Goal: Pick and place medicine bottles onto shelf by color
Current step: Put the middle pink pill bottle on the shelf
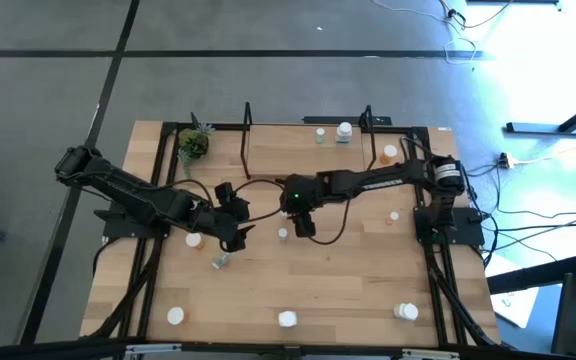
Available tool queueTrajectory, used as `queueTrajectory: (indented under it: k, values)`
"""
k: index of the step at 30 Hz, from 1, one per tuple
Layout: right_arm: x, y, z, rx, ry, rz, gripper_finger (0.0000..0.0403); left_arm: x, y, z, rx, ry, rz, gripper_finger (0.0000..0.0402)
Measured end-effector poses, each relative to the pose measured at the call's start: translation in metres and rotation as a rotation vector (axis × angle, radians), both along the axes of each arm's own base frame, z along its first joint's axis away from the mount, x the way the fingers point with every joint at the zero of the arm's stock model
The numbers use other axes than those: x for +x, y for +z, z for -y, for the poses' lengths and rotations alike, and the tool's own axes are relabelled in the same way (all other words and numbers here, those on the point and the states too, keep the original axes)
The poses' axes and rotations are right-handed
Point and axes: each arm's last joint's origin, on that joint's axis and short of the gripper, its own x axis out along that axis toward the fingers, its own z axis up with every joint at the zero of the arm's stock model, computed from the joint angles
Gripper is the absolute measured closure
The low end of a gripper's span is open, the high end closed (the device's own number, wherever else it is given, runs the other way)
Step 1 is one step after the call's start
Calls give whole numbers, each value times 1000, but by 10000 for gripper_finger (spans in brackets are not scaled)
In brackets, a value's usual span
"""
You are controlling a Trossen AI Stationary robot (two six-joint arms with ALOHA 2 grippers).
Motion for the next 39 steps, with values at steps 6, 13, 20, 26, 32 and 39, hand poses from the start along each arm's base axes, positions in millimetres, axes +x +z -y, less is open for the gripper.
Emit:
queueTrajectory:
  k: [6, 13, 20, 26, 32, 39]
  values:
    - [0, -1, 6, -5, -19, 2, 215, 0, 0, 0, 0, 0, 0, 98]
    - [1, -3, 11, 25, -44, 7, 215, 0, 0, 0, 0, 0, 0, 98]
    - [3, -6, 12, 27, -43, 6, 215, 0, 0, 0, 0, 0, 0, 101]
    - [4, -6, 12, 26, -41, 20, 215, 0, 0, 0, 0, 0, 0, 98]
    - [7, -10, 12, 16, -26, 29, 215, 0, 0, 0, 0, 0, 1, 100]
    - [11, -16, 11, 43, 10, 44, 215, 0, 0, 0, 0, 1, 1, 101]
